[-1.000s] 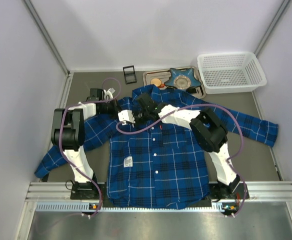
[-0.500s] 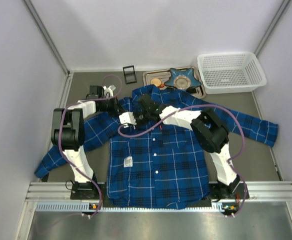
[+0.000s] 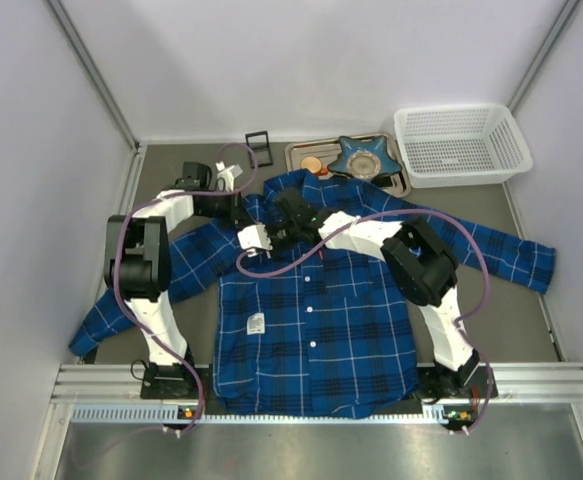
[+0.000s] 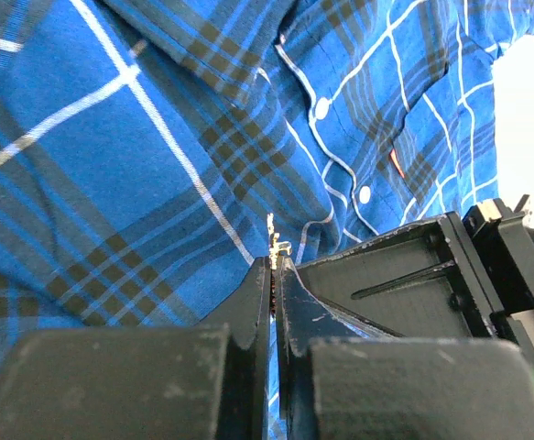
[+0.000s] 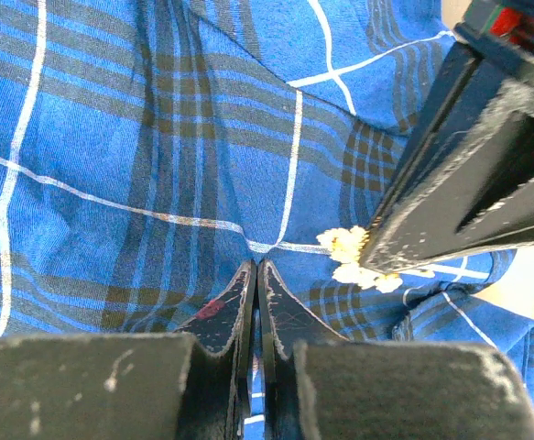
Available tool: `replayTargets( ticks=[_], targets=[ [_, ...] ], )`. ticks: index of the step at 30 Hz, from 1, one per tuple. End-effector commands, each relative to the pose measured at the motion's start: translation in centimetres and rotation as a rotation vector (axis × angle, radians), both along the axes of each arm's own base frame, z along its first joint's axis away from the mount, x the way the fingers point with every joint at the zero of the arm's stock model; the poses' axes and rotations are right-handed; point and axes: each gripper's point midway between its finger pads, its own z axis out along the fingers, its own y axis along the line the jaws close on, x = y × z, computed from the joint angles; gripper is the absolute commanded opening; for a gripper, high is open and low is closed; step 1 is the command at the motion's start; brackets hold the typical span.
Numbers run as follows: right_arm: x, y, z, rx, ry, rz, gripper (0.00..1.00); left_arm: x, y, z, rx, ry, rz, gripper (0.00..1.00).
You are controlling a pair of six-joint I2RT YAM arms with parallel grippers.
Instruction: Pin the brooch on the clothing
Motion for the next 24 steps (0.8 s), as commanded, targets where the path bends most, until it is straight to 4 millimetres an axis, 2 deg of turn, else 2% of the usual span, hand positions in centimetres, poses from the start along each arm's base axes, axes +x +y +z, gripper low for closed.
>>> replayTargets(
  ticks=[1, 11, 24],
  targets=[
    [-1.0, 1.8, 5.0, 0.106, -0.072, 0.073, 0.0, -0.5, -1.0, 0.6, -0.009, -0.059, -0.105, 0.0],
    [-1.5, 1.8, 5.3, 0.115, -0.075, 0.096, 0.0, -0.7, -1.4, 0.2, -0.018, -0.073, -0.11, 0.0],
    [-2.3, 1.0, 5.0, 0.107, -0.086, 0.115, 0.0, -0.2, -1.1, 0.5, 0.01, -0.1, -0.119, 0.0]
  ],
)
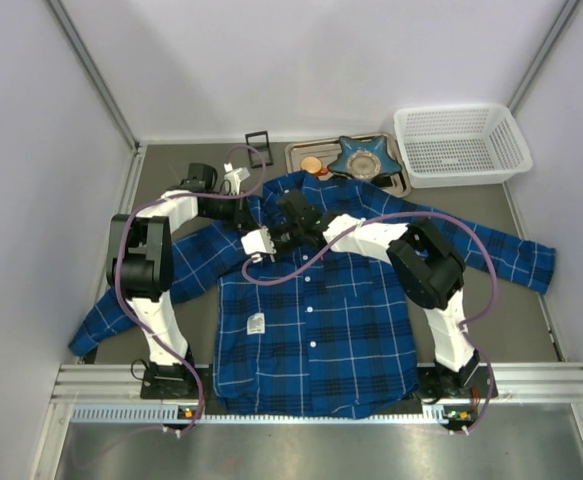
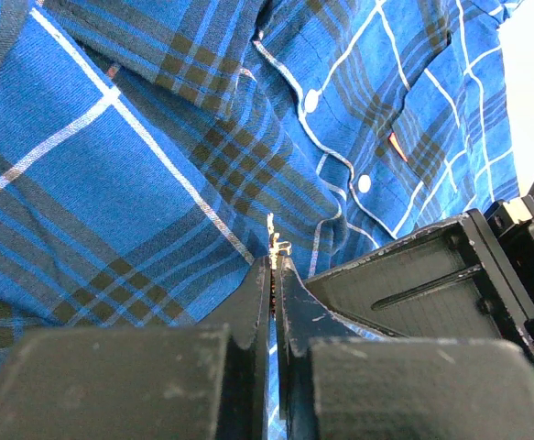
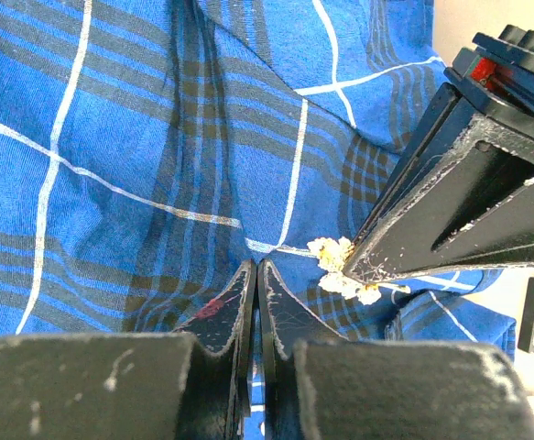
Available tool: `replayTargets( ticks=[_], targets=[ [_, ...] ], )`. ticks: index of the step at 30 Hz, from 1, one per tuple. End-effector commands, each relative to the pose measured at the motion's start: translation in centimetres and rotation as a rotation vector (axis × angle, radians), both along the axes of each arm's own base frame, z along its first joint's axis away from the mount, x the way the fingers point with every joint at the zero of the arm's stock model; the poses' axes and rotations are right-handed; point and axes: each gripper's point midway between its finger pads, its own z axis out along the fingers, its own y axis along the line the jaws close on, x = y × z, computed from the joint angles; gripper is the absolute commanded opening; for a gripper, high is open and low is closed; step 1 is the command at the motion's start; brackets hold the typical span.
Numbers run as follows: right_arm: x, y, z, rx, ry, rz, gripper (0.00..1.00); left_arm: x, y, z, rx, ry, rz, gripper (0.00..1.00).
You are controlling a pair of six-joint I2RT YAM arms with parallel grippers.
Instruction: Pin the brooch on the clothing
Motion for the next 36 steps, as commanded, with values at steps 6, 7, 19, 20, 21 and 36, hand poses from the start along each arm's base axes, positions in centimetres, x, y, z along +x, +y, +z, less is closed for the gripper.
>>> replayTargets(
  ticks=[6, 7, 19, 20, 21, 36],
  targets=[
    [-1.1, 1.5, 4.4, 0.095, -0.061, 0.064, 0.0, 0.6, -0.1, 0.8, 0.001, -0.05, -0.03, 0.0],
    [-1.0, 1.4, 4.4, 0.094, -0.061, 0.062, 0.0, 0.5, 0.0, 0.8, 0.001, -0.049, -0.03, 0.0],
    [-0.6, 1.5, 4.2, 0.086, -0.079, 0.051, 0.0, -0.4, -0.3, 1.5, -0.023, -0.029, -0.051, 0.0],
    [-0.5, 1.5, 4.2, 0.086, -0.08, 0.05, 0.0, -0.5, -0.3, 1.5, -0.026, -0.023, -0.052, 0.0],
    [-0.5, 1.5, 4.2, 0.086, -0.079, 0.049, 0.0, -0.5, -0.4, 1.6, -0.028, -0.027, -0.055, 0.0],
    [-0.5, 1.4, 4.0, 0.084, -0.076, 0.049, 0.0, -1.4, -1.5, 2.1, -0.056, -0.021, -0.082, 0.0]
  ],
)
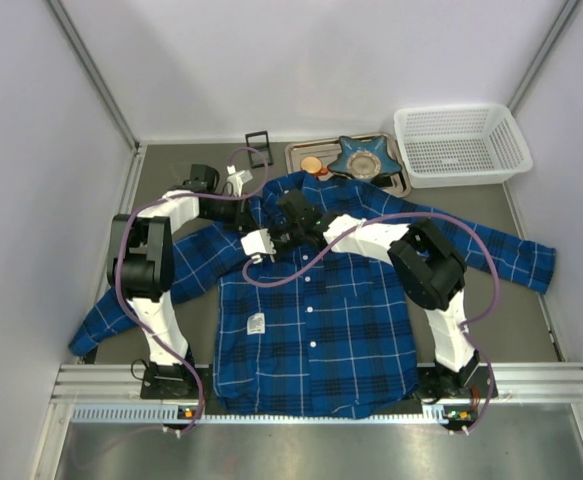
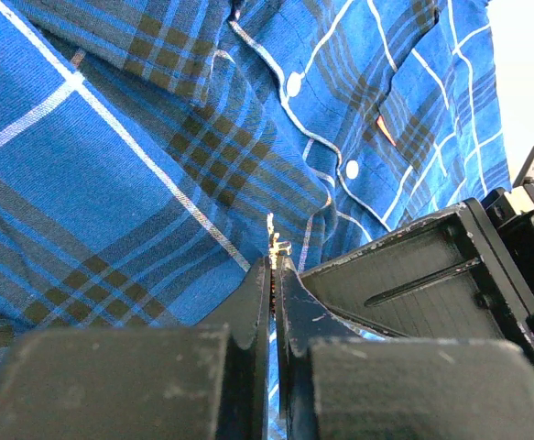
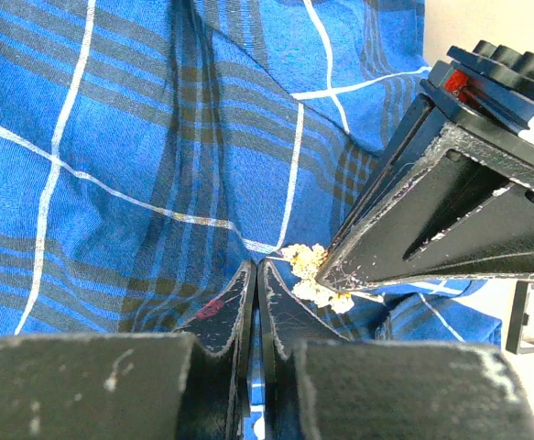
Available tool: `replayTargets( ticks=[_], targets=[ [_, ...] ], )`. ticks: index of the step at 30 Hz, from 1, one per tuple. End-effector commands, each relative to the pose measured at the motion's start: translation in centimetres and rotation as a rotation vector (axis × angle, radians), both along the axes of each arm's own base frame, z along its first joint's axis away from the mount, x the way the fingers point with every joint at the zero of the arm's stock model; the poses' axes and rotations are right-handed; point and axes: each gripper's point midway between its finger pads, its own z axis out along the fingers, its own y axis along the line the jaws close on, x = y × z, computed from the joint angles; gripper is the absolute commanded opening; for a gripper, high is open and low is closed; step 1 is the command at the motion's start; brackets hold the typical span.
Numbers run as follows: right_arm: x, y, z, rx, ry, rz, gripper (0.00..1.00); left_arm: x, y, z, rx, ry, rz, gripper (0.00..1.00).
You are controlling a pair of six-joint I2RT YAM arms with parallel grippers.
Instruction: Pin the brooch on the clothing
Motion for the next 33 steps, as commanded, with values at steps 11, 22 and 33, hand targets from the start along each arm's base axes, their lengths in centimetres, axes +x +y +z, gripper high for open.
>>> replayTargets(
  ticks=[11, 22, 33],
  targets=[
    [0.2, 1.2, 3.3, 0.072, -0.057, 0.018, 0.0, -1.6, -1.0, 2.4, -0.058, -0.028, -0.063, 0.0],
    [0.8, 1.4, 3.5, 0.077, -0.062, 0.006, 0.0, -2.5, -0.9, 2.0, -0.046, -0.015, -0.077, 0.0],
    [1.0, 1.2, 3.3, 0.079, -0.022, -0.041, 0.0, -2.8, -1.0, 1.2, -0.051, 0.032, -0.076, 0.0]
  ],
)
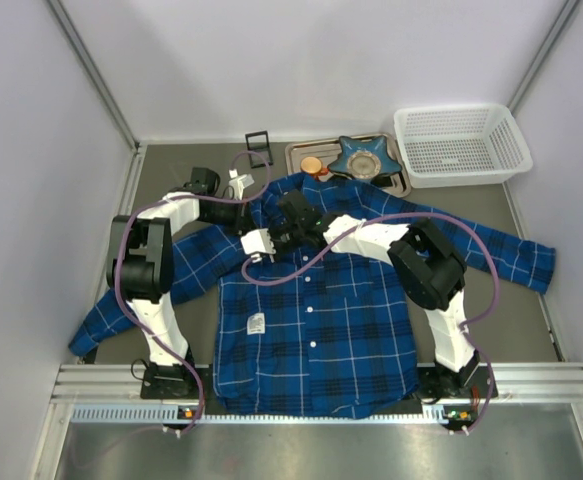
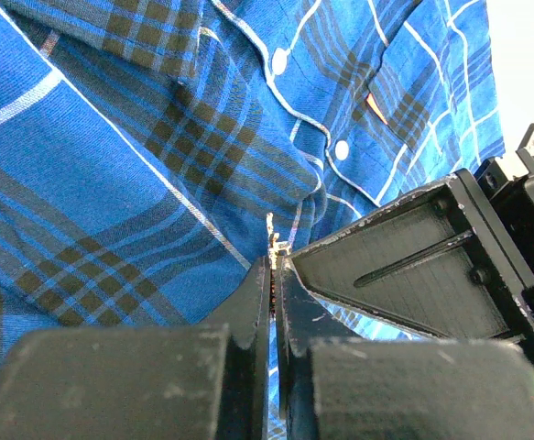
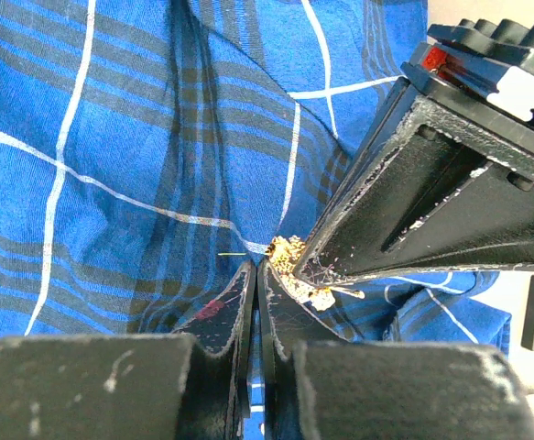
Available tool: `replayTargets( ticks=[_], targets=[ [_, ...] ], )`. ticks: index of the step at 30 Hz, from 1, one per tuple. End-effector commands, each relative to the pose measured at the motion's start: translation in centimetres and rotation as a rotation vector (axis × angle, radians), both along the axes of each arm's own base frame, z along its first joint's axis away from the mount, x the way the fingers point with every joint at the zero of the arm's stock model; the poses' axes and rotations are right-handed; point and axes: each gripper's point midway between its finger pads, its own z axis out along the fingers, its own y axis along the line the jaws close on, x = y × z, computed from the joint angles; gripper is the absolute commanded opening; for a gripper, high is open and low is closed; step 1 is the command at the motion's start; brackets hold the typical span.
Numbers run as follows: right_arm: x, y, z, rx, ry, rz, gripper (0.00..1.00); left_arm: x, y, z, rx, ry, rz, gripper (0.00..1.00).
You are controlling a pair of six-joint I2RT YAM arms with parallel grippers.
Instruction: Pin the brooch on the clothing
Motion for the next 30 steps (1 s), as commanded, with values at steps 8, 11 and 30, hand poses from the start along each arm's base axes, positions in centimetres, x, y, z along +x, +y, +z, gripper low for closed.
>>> replayTargets(
  ticks=[8, 11, 30],
  targets=[
    [1.6, 1.0, 3.2, 0.08, 0.005, -0.09, 0.0, -1.6, -0.9, 1.4, -0.068, 0.041, -0.058, 0.0],
    [2.0, 1.0, 3.3, 0.083, 0.018, -0.12, 0.06, -1.7, -0.8, 1.1, -0.065, 0.047, -0.059, 0.0],
    [3.3, 0.4, 2.6, 0.09, 0.092, -0.221, 0.5, -1.1, -0.2, -0.2, -0.066, 0.056, -0.065, 0.0]
  ],
)
